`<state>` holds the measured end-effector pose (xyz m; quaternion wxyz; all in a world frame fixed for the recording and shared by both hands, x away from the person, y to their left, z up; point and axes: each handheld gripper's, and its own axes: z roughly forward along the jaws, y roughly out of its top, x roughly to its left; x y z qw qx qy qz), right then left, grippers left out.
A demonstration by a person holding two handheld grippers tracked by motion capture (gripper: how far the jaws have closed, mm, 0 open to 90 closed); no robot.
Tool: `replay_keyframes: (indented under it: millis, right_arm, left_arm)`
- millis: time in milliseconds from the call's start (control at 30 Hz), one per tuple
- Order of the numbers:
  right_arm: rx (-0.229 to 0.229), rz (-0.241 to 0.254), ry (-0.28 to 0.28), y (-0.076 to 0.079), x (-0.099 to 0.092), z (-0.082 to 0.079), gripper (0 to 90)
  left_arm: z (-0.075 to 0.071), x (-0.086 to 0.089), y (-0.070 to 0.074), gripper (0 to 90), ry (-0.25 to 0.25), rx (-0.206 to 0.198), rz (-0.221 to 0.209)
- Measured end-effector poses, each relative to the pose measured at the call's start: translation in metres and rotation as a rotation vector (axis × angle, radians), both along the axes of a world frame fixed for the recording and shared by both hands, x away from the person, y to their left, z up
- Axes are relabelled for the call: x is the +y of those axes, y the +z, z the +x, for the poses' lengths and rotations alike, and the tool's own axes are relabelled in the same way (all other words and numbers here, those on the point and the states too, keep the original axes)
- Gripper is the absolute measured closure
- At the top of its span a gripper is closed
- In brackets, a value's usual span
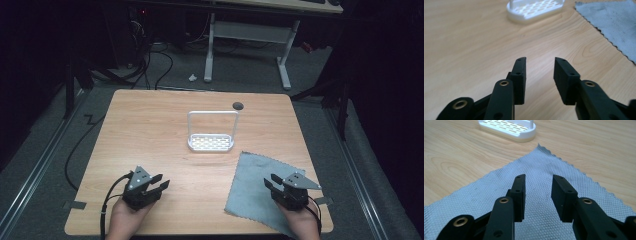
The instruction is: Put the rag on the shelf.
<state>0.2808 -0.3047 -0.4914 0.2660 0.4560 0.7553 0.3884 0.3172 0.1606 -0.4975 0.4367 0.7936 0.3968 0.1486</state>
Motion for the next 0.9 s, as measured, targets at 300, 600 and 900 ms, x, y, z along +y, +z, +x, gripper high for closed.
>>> replay_keyframes:
  millis: [300,600,900]
  right_arm:
    - [0.032,0.004,-0.007,-0.007,-0.004,0.004,64.7]
    - [0.035,0.011,0.036,-0.006,-0.004,0.000,69.4]
    - [0.124,-0.011,0.108,-0.016,0.020,0.006,90.0]
  left_arm:
    - [0.015,0.008,-0.010,59.8,0.034,0.052,-0.026]
    - [0.013,0.007,-0.011,57.7,0.036,0.032,-0.027]
    - [0.015,0.005,-0.014,51.1,0.034,0.020,-0.025]
